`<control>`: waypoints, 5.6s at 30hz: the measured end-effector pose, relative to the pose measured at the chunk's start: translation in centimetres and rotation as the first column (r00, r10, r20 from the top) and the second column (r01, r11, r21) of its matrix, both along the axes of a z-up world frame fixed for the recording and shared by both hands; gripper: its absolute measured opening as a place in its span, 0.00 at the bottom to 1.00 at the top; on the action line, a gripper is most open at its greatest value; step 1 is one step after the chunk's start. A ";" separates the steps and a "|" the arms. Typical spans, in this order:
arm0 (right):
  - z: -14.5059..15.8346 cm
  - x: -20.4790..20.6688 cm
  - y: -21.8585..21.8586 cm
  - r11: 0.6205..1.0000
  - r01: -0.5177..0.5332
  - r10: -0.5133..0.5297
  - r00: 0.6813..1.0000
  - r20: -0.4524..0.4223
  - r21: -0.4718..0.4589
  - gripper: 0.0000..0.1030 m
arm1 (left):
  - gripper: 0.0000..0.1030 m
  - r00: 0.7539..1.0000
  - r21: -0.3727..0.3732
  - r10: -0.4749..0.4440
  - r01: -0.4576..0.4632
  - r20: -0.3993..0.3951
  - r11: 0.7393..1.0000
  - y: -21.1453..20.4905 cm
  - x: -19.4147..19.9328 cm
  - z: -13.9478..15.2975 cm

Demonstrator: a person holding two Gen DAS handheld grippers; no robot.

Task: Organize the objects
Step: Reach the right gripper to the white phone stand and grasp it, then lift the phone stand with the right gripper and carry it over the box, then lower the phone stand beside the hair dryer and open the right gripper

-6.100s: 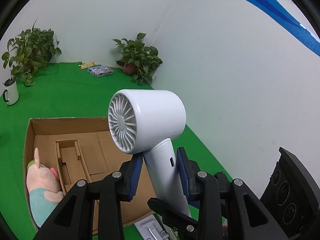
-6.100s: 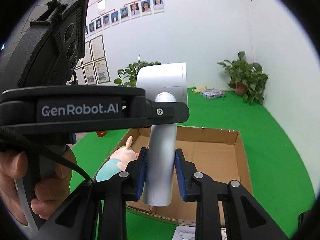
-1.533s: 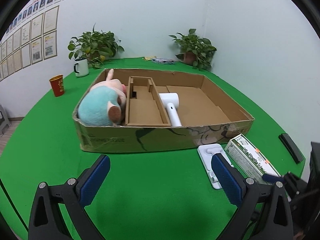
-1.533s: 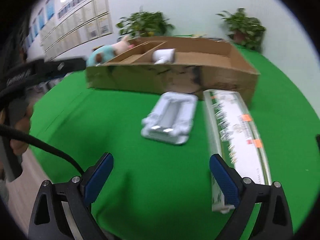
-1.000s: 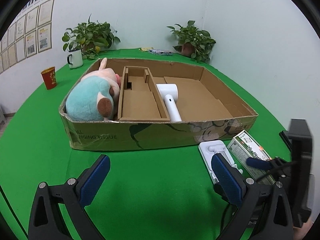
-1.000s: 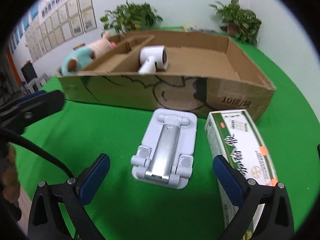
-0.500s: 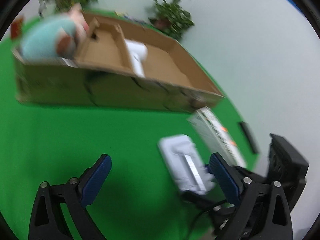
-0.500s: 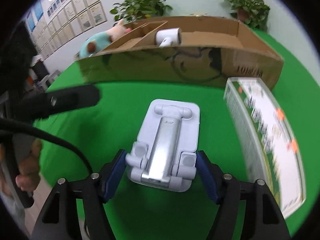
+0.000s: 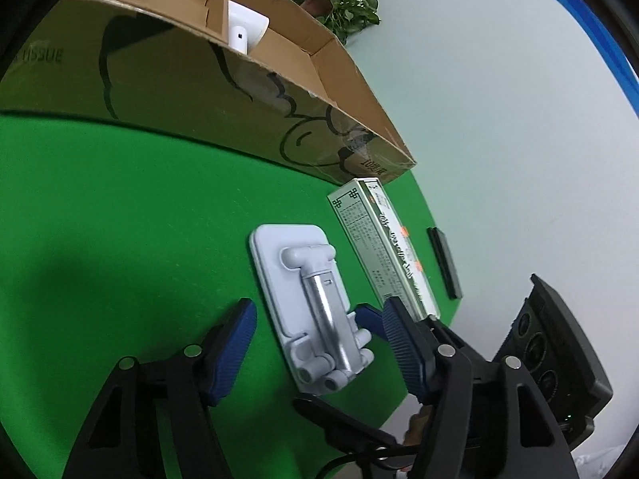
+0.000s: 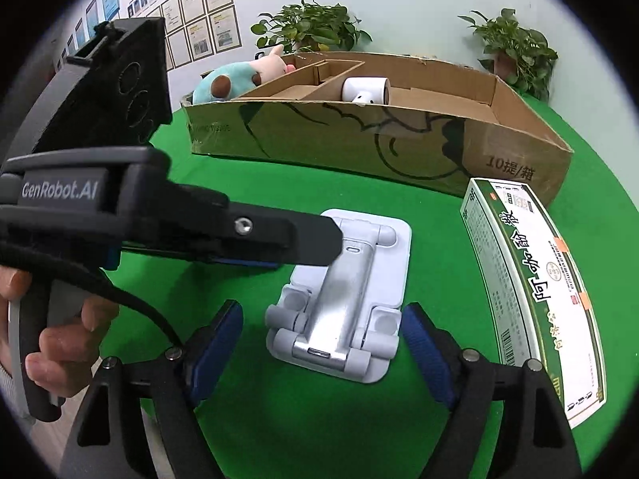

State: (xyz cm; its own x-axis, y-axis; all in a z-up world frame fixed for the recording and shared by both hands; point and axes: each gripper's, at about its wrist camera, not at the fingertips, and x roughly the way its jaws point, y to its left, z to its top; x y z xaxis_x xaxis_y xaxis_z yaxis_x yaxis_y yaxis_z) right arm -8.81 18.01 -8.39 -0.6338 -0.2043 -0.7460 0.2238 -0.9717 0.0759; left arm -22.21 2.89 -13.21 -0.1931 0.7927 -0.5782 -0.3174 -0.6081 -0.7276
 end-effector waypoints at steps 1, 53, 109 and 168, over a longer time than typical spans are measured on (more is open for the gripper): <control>-0.1 0.0 -0.1 1.000 0.000 0.000 1.000 0.000 0.012 0.79 | 0.57 1.000 0.000 -0.002 0.002 0.003 1.000 0.0 0.0 -0.1; 0.6 0.6 1.2 0.959 0.067 -0.060 0.998 0.035 -0.276 0.66 | 0.09 0.996 0.017 0.000 0.001 -0.093 1.000 -0.7 2.8 2.3; 7.3 -19.8 8.2 0.939 0.050 0.005 0.987 0.161 -0.340 0.65 | 0.09 0.998 -0.114 0.040 -0.047 -0.058 0.992 4.8 -18.7 12.0; 0.4 -22.3 8.0 0.931 0.299 -0.162 0.852 0.497 -0.208 0.44 | 0.16 0.988 -0.314 0.147 -0.155 -0.048 0.937 -2.7 -14.8 6.9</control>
State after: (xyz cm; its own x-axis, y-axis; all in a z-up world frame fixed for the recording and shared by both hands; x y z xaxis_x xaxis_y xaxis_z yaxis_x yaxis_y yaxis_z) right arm -31.15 25.99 -8.00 -0.2808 -0.3308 -0.9009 -0.1322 -0.9164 0.3777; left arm -37.01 0.20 -6.29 -0.3132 0.5302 -0.7879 -0.2186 -0.8476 -0.4835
